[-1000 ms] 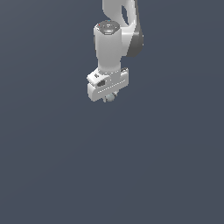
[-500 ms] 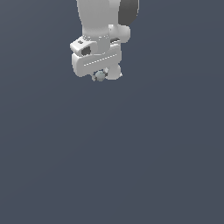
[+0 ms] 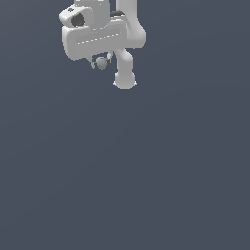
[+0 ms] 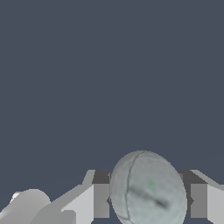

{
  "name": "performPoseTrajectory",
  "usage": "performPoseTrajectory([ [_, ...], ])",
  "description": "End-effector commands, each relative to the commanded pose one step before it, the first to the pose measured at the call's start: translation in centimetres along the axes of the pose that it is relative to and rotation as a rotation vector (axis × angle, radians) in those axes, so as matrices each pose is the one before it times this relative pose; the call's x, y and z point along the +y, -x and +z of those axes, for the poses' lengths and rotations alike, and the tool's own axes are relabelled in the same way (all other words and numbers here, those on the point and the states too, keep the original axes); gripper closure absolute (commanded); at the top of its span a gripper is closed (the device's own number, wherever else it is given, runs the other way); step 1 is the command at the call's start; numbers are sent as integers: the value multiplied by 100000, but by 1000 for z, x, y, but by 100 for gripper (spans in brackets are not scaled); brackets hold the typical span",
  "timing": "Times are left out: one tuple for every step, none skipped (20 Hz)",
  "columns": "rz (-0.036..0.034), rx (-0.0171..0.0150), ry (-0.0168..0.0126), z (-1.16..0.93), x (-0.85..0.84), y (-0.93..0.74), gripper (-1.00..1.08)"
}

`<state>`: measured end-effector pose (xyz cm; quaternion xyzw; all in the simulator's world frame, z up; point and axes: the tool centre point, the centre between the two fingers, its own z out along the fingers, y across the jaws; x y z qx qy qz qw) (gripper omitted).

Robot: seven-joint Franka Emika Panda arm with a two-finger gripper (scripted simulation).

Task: Pick up the object and move it to a goal position.

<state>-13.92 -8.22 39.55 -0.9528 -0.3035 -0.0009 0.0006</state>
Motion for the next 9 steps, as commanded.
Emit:
performPoseTrajectory([
  [-33,-112,-39,-1238,275,500,108],
  [23,-47,45,-370,91,129,108],
  [0,0,0,-320,92,118,108],
  [0,0,0,-270,83,96,108],
  [6,-34,35,-221,60,63,108],
  [0,0,0,-171,60,55,108],
  [0,0,0,-121,46,37,108],
  [0,0,0,-72,29,21,108],
  [0,0,0,-23,10,6,108],
])
